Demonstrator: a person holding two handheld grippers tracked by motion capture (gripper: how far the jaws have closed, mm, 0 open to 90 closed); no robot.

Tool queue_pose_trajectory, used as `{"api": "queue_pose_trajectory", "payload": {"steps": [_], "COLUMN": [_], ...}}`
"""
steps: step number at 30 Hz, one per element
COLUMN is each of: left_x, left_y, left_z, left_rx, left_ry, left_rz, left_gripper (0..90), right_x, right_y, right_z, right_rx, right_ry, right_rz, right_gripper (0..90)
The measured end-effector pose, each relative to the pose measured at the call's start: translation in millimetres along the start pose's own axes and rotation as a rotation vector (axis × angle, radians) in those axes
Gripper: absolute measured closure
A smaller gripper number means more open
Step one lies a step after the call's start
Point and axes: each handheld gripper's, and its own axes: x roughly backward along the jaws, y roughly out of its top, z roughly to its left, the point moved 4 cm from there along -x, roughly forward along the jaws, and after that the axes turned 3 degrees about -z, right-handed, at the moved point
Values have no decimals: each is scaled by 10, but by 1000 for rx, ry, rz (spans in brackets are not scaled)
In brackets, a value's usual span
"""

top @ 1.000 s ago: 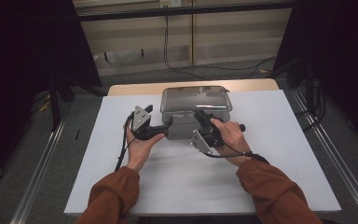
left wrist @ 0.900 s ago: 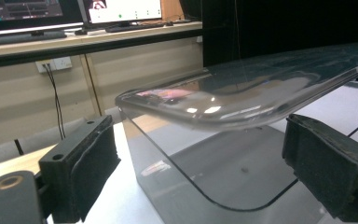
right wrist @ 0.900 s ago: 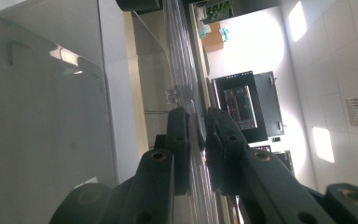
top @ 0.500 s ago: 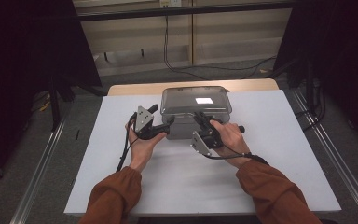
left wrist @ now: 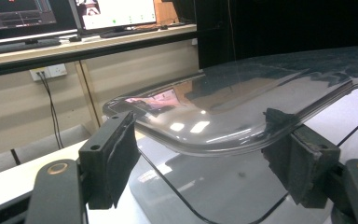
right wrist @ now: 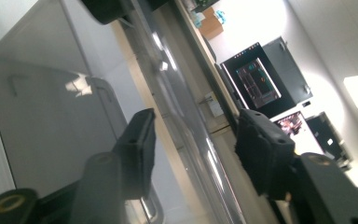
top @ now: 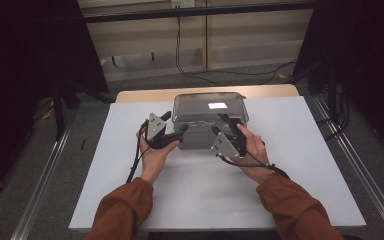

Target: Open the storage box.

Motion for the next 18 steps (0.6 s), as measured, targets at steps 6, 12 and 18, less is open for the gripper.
{"api": "queue_pose_trajectory", "payload": {"steps": [6, 12, 18], "left_x": [-10, -7, 7], "left_y": [-14, -4, 21], "left_z": [-13, -6, 15], "left_rx": [-7, -7, -7], "left_ry": [-4, 8, 2], "left_rz": [6, 0, -8], "left_gripper": [292, 283, 281], "right_x": [31, 94, 91], "right_y": [-136, -308, -432], "right_z": [-71, -146, -181], "right_rx": [-108, -223, -371], "right_ry": [8, -1, 47], "right_rz": [31, 27, 65], "right_gripper": [351, 247, 181]}}
